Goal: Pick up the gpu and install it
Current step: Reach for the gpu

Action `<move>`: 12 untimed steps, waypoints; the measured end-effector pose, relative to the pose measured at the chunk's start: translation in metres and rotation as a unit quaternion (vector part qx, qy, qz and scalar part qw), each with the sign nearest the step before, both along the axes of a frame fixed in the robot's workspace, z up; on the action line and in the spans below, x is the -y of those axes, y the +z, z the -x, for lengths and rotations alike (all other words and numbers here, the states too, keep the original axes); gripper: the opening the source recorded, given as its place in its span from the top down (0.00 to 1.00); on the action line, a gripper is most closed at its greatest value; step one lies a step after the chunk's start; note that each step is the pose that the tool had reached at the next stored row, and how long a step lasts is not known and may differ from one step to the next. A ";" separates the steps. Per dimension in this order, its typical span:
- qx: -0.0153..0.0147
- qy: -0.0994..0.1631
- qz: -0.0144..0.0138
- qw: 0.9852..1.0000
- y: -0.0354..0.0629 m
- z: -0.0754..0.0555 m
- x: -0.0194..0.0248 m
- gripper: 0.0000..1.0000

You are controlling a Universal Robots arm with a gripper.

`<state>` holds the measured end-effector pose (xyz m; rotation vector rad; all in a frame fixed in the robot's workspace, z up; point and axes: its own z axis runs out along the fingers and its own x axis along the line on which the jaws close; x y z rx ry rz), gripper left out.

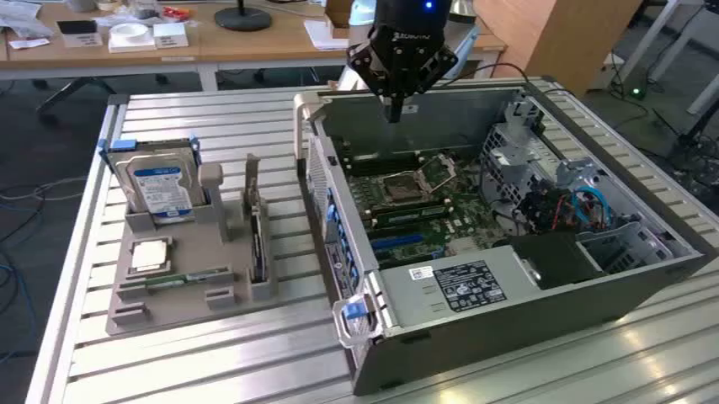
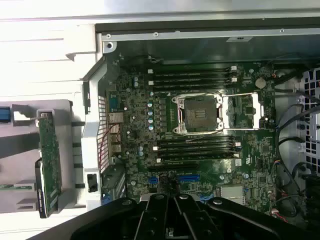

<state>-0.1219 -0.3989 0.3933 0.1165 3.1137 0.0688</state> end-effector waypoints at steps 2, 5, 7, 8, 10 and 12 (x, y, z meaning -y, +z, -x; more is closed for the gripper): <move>0.000 0.000 0.000 1.000 0.0000 0.000 0.0000 0.89; 0.000 0.000 0.000 1.000 0.0000 0.000 0.0000 0.89; 0.000 0.000 0.000 1.000 0.0000 0.000 0.0000 0.89; 0.000 0.000 0.000 1.000 0.0000 0.000 0.0000 0.89; 0.000 0.000 0.000 1.000 0.0000 0.000 0.0000 0.89; 0.000 0.000 0.000 1.000 0.0000 0.000 0.0000 0.89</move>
